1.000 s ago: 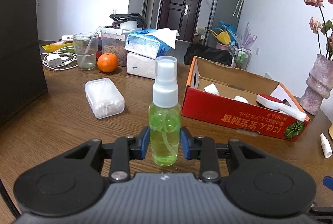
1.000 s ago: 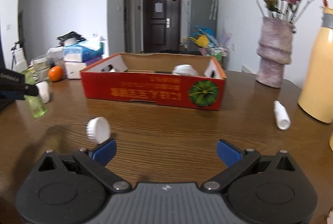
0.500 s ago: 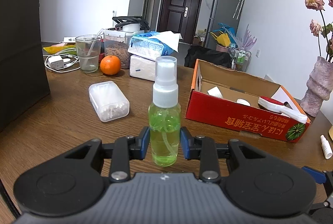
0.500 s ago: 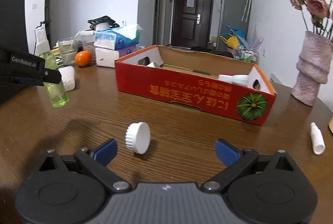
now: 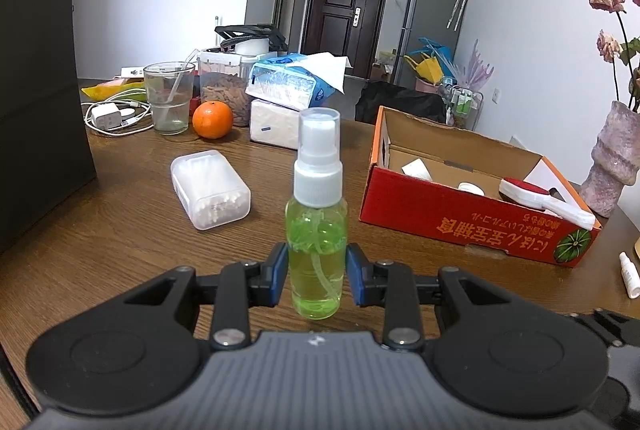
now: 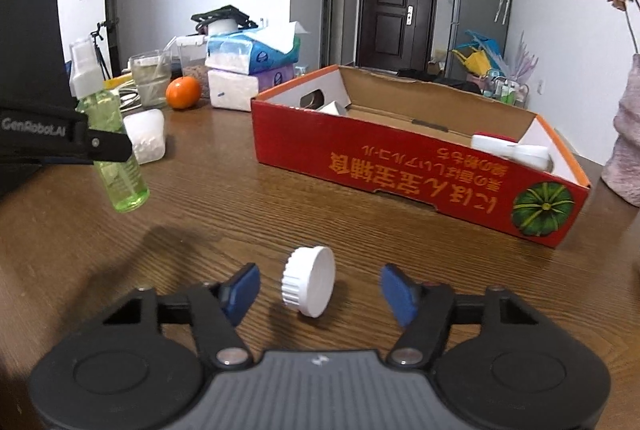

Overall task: Organize rigid objects
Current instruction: 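Hold the spray bottle with the left tool while the right tool grasps a white cap, then carry the spray bottle and white cap with both tools over the box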

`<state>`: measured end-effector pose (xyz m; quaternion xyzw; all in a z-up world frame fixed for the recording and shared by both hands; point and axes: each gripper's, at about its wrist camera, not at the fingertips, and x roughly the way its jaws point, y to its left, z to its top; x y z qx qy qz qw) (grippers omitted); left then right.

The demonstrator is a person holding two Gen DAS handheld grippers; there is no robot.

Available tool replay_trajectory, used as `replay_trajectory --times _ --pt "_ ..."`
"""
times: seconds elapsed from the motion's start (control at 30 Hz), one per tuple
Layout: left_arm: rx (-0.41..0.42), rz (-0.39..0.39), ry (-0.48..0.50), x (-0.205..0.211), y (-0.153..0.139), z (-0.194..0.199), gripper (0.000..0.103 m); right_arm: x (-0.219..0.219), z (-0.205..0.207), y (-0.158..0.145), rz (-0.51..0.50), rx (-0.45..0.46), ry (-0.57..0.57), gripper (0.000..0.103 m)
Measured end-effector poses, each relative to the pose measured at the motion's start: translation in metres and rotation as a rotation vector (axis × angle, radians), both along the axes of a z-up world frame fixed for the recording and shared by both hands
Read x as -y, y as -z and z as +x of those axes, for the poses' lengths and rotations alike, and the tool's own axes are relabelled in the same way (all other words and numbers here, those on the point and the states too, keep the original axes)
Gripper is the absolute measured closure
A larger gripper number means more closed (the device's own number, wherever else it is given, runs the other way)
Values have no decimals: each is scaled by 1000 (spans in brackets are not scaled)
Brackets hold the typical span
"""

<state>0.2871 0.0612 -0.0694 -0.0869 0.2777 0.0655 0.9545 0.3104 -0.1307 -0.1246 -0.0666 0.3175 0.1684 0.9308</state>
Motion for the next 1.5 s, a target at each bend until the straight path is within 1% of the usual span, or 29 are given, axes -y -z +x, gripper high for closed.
replay_trajectory --times 0.03,0.07,0.1,0.13,0.17,0.33,0.53,0.67,0.97,1.3,1.5 --pt "-1 1 1 0 0 0 71 -2 3 1 -3 -11 6 48" --pt "0 1 3 1 0 0 71 -3 6 2 -4 -22 8 59" --pt "0 2 4 1 0 0 71 -4 9 3 -3 -34 10 73" --pt "1 3 5 1 0 0 71 -4 11 4 0 -48 10 79" --pt "3 3 6 1 0 0 71 -4 12 6 6 -60 9 89" --pt "4 8 9 2 1 0 71 -3 6 4 9 -32 10 89" --pt "6 17 15 6 1 0 71 5 0 -9 41 15 26 89" --pt "2 41 26 14 4 2 71 13 -5 -20 64 52 43 89" --pt "9 54 56 28 4 2 71 29 -11 -36 102 103 61 89" --pt "6 52 78 40 -6 10 71 45 -10 -55 136 155 83 89" --pt "25 52 86 50 -17 18 71 53 0 -64 151 174 100 89"
